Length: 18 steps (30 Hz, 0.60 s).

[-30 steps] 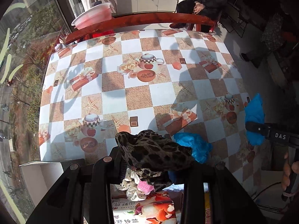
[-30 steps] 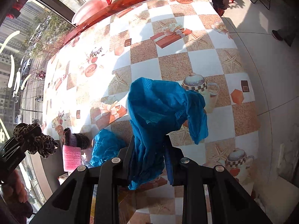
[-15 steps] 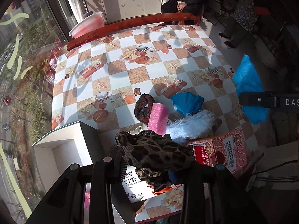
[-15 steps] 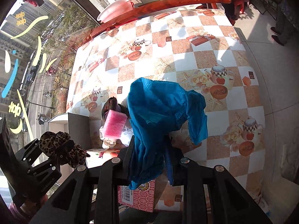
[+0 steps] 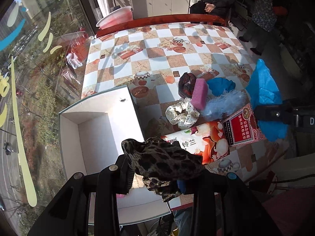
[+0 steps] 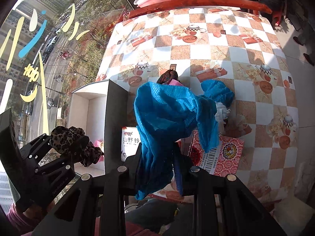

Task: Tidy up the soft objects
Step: 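Carry the leopard-print fabric and blue cloth toward the white box with both grippers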

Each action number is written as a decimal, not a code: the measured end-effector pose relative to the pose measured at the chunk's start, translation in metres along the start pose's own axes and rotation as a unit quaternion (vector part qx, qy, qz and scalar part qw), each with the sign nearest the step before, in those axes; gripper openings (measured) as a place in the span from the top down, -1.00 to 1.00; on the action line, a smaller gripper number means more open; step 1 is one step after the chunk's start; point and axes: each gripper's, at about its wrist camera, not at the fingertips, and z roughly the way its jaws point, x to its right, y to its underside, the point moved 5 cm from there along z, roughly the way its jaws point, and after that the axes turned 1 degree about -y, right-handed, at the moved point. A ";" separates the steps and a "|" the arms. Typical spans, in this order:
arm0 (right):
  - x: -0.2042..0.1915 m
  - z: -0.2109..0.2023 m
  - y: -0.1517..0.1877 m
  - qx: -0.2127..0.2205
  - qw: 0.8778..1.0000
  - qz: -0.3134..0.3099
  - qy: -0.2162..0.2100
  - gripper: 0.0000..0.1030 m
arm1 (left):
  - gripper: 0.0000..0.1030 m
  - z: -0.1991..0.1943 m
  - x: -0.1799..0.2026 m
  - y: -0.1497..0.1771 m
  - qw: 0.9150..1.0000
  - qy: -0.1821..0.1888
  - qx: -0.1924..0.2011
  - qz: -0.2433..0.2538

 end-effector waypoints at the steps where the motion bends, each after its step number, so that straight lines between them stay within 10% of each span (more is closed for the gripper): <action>1: -0.005 0.002 0.000 -0.002 1.000 -0.006 0.000 0.46 | 0.27 -0.001 -0.004 0.003 1.000 -0.004 0.000 -0.004; 18: -0.080 0.032 0.004 -0.040 0.992 -0.123 0.002 0.46 | 0.27 -0.005 -0.056 0.043 0.996 -0.026 -0.007 -0.080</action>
